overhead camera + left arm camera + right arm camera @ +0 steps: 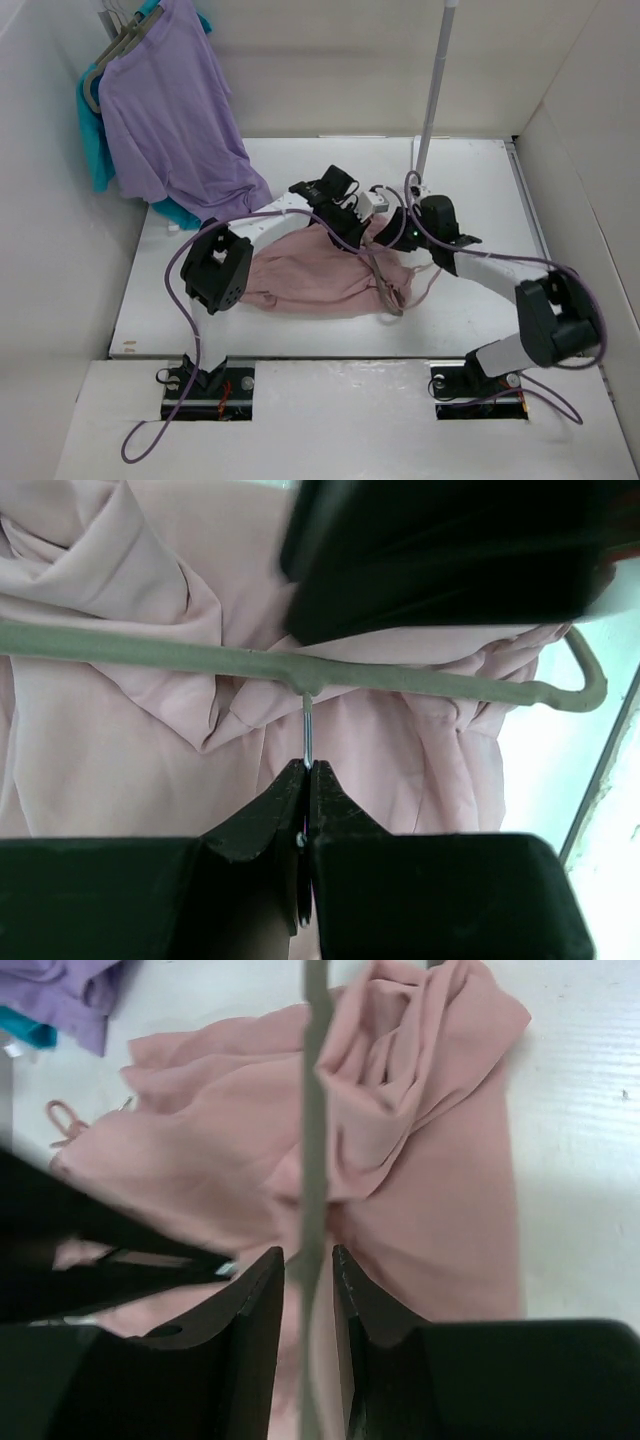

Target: Place the trousers on the hanger

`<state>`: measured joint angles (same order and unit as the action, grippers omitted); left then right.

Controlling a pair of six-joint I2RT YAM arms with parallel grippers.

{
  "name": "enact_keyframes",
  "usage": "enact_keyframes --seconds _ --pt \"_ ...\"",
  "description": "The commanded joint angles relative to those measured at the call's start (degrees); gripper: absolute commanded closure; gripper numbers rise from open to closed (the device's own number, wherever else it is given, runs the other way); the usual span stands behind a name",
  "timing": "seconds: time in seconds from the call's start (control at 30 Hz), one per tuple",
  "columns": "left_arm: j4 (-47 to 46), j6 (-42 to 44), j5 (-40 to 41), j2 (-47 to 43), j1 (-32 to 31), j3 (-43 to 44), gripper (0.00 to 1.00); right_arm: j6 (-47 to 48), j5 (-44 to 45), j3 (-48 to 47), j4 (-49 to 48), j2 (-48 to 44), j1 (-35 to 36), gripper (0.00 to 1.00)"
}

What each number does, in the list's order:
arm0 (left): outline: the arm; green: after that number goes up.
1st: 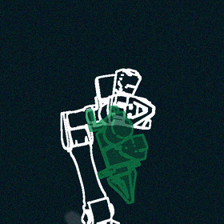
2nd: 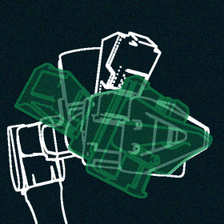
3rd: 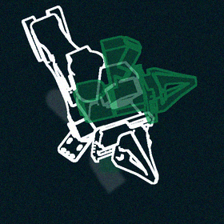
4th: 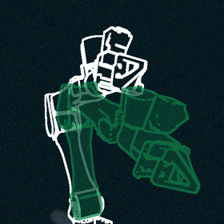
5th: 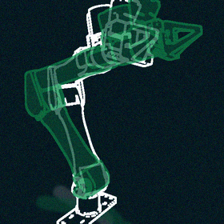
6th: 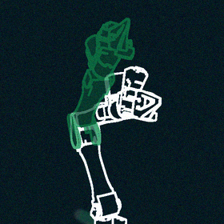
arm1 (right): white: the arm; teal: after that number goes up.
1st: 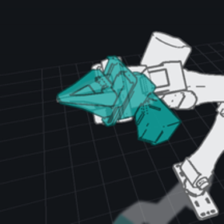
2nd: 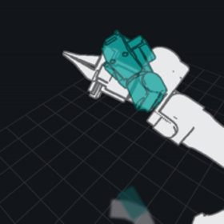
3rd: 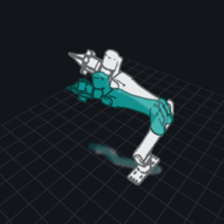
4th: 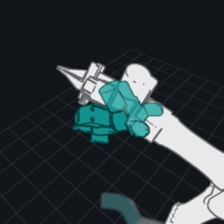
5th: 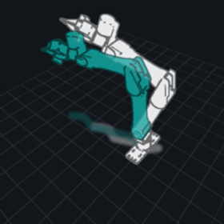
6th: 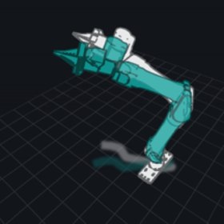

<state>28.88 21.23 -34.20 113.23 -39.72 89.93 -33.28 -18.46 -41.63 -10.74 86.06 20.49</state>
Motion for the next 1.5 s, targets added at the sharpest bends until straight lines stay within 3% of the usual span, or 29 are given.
enact_keyframes --seconds 0.0,0.13,0.23,0.43,0.57,0.63,0.7,0.8,0.9,1.0,1.07,1.2,1.23,1.3,1.47 --pt "-3.8 1.7 0.7 -3.9 0.0 -3.1 1.0 2.9 3.0 -3.2 18.5 -8.3 1.0 0.68" --pt "-4.4 0.4 0.1 -3.9 0.0 -3.1 1.0 2.3 6.2 -1.4 28.2 -11.7 2.8 0.81" --pt "-4.5 -1.2 -2.1 -3.4 0.0 -1.9 1.0 0.4 5.6 2.2 29.7 -13.4 5.0 0.85" --pt "-2.7 -0.6 -4.4 -1.6 0.0 -0.5 1.0 -5.4 2.9 10.3 20.6 -15.7 7.7 0.93" --pt "-1.4 0.0 -4.9 -1.6 0.0 0.1 1.0 -7.1 2.4 11.5 17.9 -15.8 9.7 0.93" --pt "-1.4 0.0 -4.4 -1.6 0.0 0.1 1.0 -6.4 3.9 9.0 20.2 -17.8 10.5 0.94" --pt "-1.4 0.0 -4.4 -1.6 0.0 0.1 1.0 -5.0 8.5 3.2 28.9 -20.5 11.3 0.94" --pt "-1.4 0.0 -4.4 -1.1 0.0 0.1 1.0 -5.0 21.4 -6.1 42.1 -21.1 9.9 0.94" --pt "-1.4 0.0 -4.4 -1.1 0.0 0.1 1.0 -3.9 30.3 -11.7 48.1 -21.1 6.2 0.94" --pt "-1.4 0.0 -3.8 -1.1 0.0 0.6 1.0 -0.9 32.5 -12.3 46.8 -18.0 2.4 0.94" --pt "-1.4 0.0 -3.2 -1.1 0.0 0.6 1.0 1.1 28.9 -10.7 44.0 -15.1 1.0 0.94" --pt "-0.8 -0.5 -3.2 -0.6 0.0 1.7 1.0 4.2 11.7 -3.5 33.0 -11.9 0.2 0.94" --pt "-0.8 -0.5 -3.2 -0.6 0.0 1.7 1.0 4.2 2.5 -1.5 26.1 -11.9 0.2 0.96" --pt "-0.3 -0.5 -3.7 0.1 0.0 2.4 1.0 1.6 -7.3 5.2 18.3 -12.7 1.5 0.97" --pt "0.4 -1.0 -4.9 0.6 0.0 3.6 1.0 -4.1 -14.0 15.5 -0.3 -10.7 4.0 0.98"
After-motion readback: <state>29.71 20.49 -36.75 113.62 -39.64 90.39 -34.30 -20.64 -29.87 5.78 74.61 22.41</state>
